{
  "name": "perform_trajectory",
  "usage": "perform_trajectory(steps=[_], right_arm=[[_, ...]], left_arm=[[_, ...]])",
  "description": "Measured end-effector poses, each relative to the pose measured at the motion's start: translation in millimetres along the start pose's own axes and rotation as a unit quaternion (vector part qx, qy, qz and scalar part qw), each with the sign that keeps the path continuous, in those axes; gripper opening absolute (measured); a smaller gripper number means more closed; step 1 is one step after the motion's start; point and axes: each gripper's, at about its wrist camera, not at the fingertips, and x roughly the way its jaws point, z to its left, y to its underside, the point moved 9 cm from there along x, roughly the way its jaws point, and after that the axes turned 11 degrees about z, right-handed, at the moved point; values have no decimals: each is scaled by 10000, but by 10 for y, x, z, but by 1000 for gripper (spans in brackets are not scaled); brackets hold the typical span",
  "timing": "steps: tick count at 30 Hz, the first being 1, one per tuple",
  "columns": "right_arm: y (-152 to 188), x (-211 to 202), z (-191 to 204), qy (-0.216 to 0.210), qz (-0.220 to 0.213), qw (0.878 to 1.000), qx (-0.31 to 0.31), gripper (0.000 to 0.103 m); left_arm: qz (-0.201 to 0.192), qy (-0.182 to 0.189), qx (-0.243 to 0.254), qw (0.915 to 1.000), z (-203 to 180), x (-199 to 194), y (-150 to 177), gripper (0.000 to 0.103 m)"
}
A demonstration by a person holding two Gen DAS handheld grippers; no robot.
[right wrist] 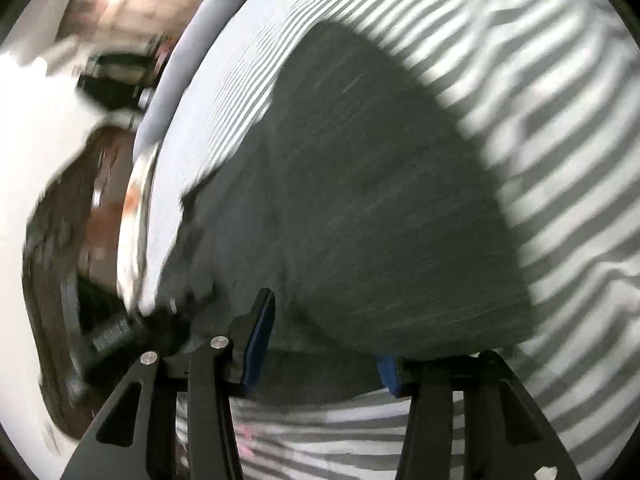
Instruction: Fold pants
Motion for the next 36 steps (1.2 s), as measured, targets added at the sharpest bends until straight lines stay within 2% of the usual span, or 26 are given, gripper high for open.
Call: perform_trajectory(steps=[4, 6, 7, 8, 9, 11, 17, 22, 25, 28, 31, 36], right_arm=[[-126, -178, -181, -287, -236, 9978, 553, 43], [-138, -203, -201, -210, -256, 9976, 611, 38], [-133, -205, -205, -176, -247, 9978, 596, 34], [-126, -205, -208, -85, -237, 9981, 556, 20], [-118, -198, -206, 20, -212, 9985, 511, 14], [-101, -186, -171, 75, -155, 9991, 400, 13], [-40, -187, -10, 523, -90, 9984, -200, 13], [18, -131, 51, 867, -15, 9950, -496, 15], [27, -145, -40, 1084, -76, 9933, -393, 28], [35, -184, -127, 999, -84, 9947, -218, 29], [33, -217, -180, 970, -63, 9952, -117, 29], [57, -201, -187, 1322, 92, 9908, -287, 30]], left_arm=[[-123, -15, 102, 9999, -46, -63, 27, 5], [-161, -78, 179, 9997, -89, -80, 33, 5], [-189, -94, 202, 9996, -106, -92, 31, 5], [-227, -107, 217, 9994, -118, -114, 28, 5], [-255, -96, 217, 9994, -131, -136, 26, 4], [-283, -103, 214, 9993, -145, -171, 29, 4], [-429, -239, 411, 9979, -176, -367, 97, 4], [-484, -329, 360, 9976, -28, -446, 175, 4], [-434, -480, 199, 9977, 153, -367, 207, 4], [-390, -629, 11, 9973, 327, -274, 224, 4], [-393, -708, 49, 9967, 345, -241, 231, 4], [-380, -946, 234, 9945, 318, -190, 229, 4]])
